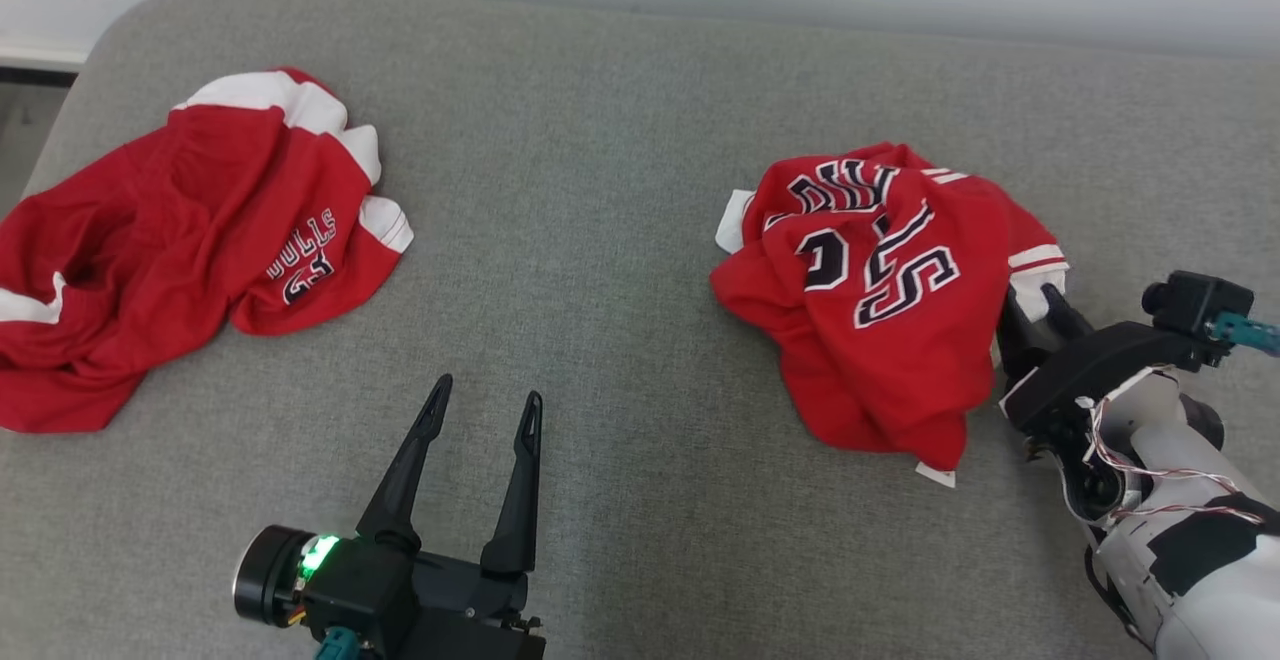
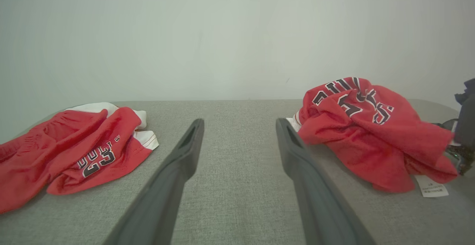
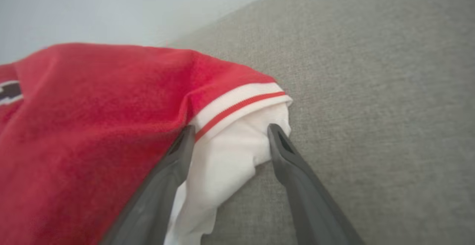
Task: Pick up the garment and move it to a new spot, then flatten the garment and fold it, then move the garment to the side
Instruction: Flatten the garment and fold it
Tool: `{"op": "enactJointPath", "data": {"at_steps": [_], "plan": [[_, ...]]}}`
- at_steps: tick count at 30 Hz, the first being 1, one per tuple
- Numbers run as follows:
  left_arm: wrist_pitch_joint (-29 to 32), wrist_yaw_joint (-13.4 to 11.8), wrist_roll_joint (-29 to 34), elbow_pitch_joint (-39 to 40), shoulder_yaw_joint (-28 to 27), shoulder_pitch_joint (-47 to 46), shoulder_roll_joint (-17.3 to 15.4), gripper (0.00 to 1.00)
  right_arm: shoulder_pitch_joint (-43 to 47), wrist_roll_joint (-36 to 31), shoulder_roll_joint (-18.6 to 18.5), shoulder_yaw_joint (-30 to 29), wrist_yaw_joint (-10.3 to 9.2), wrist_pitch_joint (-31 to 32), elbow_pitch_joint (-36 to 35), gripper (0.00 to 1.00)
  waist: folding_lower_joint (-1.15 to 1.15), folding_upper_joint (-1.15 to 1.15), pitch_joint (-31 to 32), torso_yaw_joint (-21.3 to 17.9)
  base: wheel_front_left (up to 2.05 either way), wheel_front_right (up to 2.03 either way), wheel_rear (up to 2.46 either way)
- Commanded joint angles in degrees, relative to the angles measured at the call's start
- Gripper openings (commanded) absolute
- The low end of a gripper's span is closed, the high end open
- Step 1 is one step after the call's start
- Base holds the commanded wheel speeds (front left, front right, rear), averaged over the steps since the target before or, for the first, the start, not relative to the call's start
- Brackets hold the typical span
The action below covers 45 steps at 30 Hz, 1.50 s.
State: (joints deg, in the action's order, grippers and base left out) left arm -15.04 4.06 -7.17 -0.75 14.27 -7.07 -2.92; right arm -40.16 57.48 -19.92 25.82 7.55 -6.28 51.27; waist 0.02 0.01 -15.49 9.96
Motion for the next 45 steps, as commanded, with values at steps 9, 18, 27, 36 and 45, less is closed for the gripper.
{"op": "enactJointPath", "data": {"at_steps": [9, 18, 27, 36, 45], "plan": [[-0.15, -0.23, 0.14, -0.25, -0.44, -0.11, 0.05, 1.00, -0.37, 2.63, -2.20, 7.29, -0.11, -2.32, -3.26, 0.00, -0.02, -0.01, -0.37, -0.20, 0.00, 0.00, 0.00], [-0.15, 0.35, 1.22, 0.04, -1.74, 1.31, 0.03, 1.00, -2.85, 5.55, -8.89, 8.89, -0.12, -8.32, -7.33, 0.00, -0.02, -0.01, 2.77, -5.23, 0.00, 0.00, 0.00], [-0.15, 0.15, 1.01, -0.25, -2.31, 3.18, 0.03, 1.00, -10.15, -2.86, -17.23, 1.44, -0.12, -8.98, -13.88, 0.00, -0.02, -0.01, 7.70, -9.83, 0.00, 0.00, 0.00], [-0.15, -0.47, 0.54, -0.56, -2.19, 5.56, 0.02, 1.00, -19.11, -14.26, -16.17, -0.13, -0.12, -8.89, -25.05, 0.00, -0.02, -0.01, 12.03, -11.22, 0.00, 0.00, 0.00], [-0.15, -0.76, -0.15, -0.71, -1.53, 5.99, 0.01, 1.00, -17.06, -17.33, -9.11, 13.07, -0.12, -6.60, -28.55, 0.00, -0.02, -0.01, 11.72, -10.85, 0.00, 0.00, 0.00]]}}
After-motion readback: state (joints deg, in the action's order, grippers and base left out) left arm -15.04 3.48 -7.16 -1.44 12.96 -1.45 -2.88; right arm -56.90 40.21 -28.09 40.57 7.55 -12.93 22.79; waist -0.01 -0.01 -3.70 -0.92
